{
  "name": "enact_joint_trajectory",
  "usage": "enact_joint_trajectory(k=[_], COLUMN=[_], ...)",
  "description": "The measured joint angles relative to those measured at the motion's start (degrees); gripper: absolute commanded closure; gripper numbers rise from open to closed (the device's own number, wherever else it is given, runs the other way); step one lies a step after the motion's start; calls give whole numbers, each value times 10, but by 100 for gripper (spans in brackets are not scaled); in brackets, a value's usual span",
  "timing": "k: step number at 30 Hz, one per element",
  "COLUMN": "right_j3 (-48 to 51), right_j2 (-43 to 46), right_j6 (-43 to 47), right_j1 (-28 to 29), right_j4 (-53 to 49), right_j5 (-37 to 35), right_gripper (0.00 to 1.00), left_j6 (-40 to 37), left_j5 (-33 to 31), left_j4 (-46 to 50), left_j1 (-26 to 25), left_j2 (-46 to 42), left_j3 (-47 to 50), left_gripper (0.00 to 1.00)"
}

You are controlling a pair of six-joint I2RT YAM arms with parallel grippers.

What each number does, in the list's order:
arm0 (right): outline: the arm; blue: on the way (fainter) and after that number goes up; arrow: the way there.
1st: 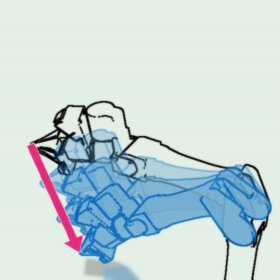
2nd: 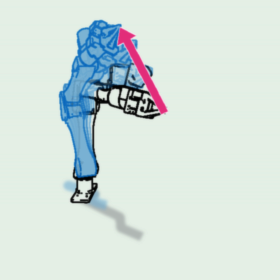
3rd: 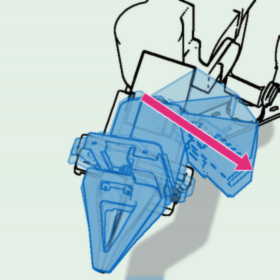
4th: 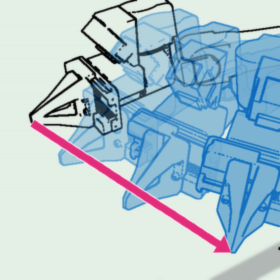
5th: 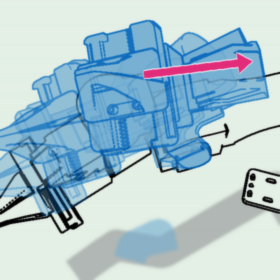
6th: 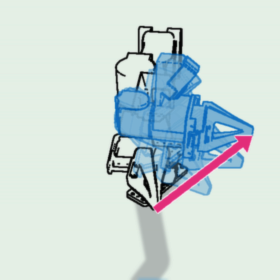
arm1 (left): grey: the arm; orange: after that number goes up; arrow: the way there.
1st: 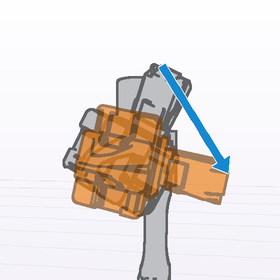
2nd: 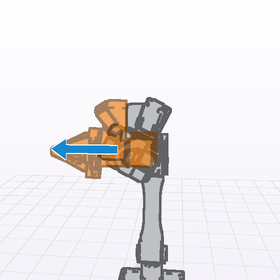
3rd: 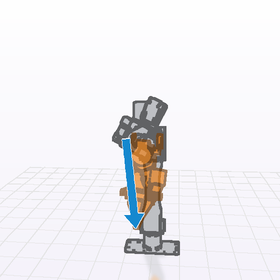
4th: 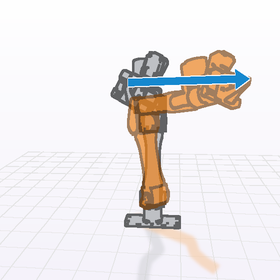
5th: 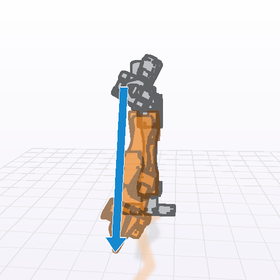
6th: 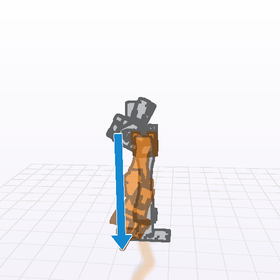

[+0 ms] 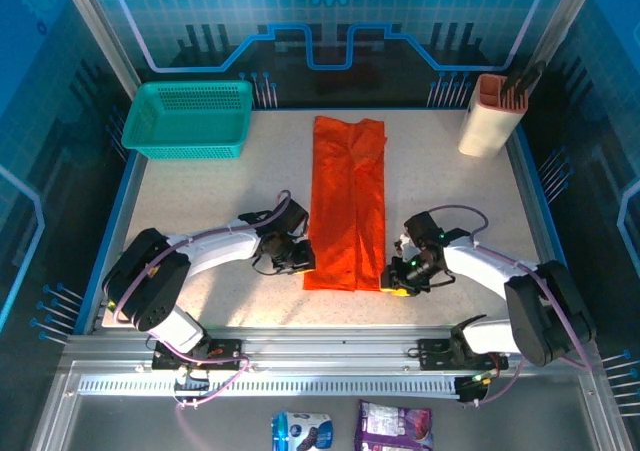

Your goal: Fold the inside-out t-shirt

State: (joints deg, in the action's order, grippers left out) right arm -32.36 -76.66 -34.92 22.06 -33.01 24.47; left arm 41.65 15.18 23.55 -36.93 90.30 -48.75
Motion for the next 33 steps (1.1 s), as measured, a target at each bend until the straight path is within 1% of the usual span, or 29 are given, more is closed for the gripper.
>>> enact_joint_trajectory(k=[10, 19, 22, 27, 30, 33], right_j3=[8, 13, 8, -3, -3, -2], right_j2=[-20, 21, 42, 54, 54, 52], right_j6=[2, -2, -2, -14, -26, -38], right_j1=[-8, -7, 4, 50, 61, 65], right_j4=[17, 21, 10, 2, 5, 16], right_j5=[15, 9, -23, -84, -104, -107], right_gripper=[67, 68, 68, 68, 68, 68], left_j6=[0, 0, 0, 0, 2, 3], left_j5=[0, -4, -4, -4, -4, -4], left_j4=[2, 2, 2, 2, 2, 2], left_j1=[0, 1, 1, 1, 1, 1], left_j2=[0, -8, -10, -10, -10, -10], left_j3=[1, 1, 1, 1, 1, 2], left_gripper=[84, 84, 84, 84, 84, 84])
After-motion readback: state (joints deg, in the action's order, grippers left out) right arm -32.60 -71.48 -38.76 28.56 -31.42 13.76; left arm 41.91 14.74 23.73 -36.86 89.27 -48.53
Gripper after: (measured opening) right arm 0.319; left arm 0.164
